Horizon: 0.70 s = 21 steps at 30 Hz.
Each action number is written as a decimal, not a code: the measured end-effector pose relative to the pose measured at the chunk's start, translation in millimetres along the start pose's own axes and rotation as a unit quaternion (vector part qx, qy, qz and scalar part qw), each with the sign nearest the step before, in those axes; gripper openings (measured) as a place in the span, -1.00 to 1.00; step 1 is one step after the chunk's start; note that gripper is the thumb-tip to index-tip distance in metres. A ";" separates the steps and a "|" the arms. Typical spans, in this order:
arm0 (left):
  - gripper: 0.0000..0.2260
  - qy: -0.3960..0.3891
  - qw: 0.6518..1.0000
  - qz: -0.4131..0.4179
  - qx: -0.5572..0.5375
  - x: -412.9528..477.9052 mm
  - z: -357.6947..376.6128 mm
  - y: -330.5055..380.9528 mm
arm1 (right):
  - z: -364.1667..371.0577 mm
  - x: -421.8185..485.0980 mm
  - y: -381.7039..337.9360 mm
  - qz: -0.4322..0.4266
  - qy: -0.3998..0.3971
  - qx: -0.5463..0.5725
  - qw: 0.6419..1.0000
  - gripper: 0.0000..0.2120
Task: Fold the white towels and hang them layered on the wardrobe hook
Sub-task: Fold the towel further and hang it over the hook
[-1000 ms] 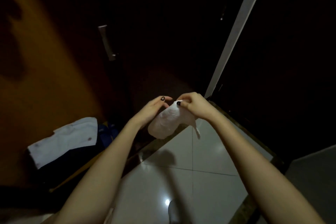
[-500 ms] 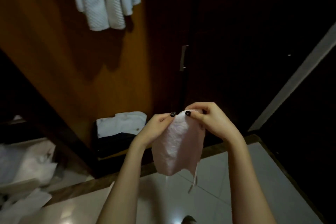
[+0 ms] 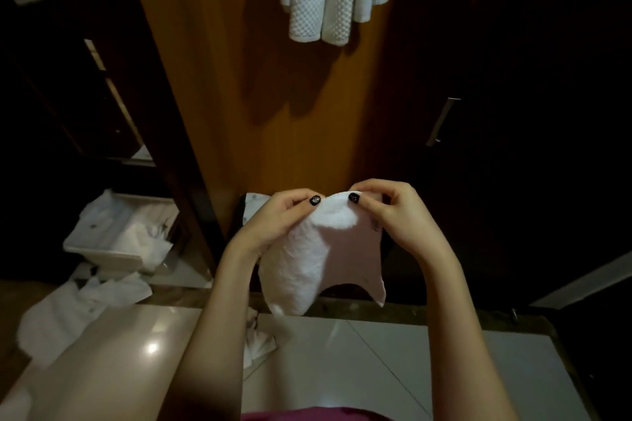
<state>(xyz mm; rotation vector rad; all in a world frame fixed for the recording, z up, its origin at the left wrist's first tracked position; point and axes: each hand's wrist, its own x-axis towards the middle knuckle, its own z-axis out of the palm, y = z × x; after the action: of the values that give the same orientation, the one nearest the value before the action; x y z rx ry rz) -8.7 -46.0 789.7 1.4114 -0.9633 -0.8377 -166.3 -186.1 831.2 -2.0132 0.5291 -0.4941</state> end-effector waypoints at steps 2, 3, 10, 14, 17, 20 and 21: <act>-0.85 0.021 0.999 -0.006 0.024 0.7 -4.6 -1.3 | 2.7 2.9 0.9 0.000 -0.006 -0.007 1.000 -0.85; -0.89 0.026 0.998 -0.008 0.049 1.1 -6.5 -4.0 | 3.5 3.8 2.4 0.001 -0.007 -0.013 1.000 -0.84; -0.93 0.001 0.998 -0.024 0.059 3.0 -1.9 -12.5 | 6.2 5.0 12.6 0.014 -0.008 -0.024 1.000 -0.82; -0.91 -0.021 0.994 -0.050 0.097 5.1 0.7 -13.7 | 8.8 1.3 18.1 0.021 -0.016 -0.022 0.999 -0.73; -0.88 0.024 0.982 -0.035 0.186 6.6 -0.8 -20.2 | 6.4 -4.5 23.5 0.037 -0.010 -0.033 0.999 -0.74; -0.83 0.062 0.972 0.006 0.226 7.6 -1.8 -28.1 | 1.5 -8.0 27.6 0.054 0.007 -0.056 0.997 -0.85; -0.82 0.058 0.971 0.003 0.233 8.7 -1.0 -30.3 | 0.7 -9.0 28.7 0.062 0.009 -0.063 0.996 -0.87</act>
<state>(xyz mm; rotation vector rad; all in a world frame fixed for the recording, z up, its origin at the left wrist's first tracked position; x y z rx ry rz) -1.8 -54.0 760.0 1.8333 -1.1186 -0.5327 -178.0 -193.4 804.4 -2.0809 0.7075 -0.4129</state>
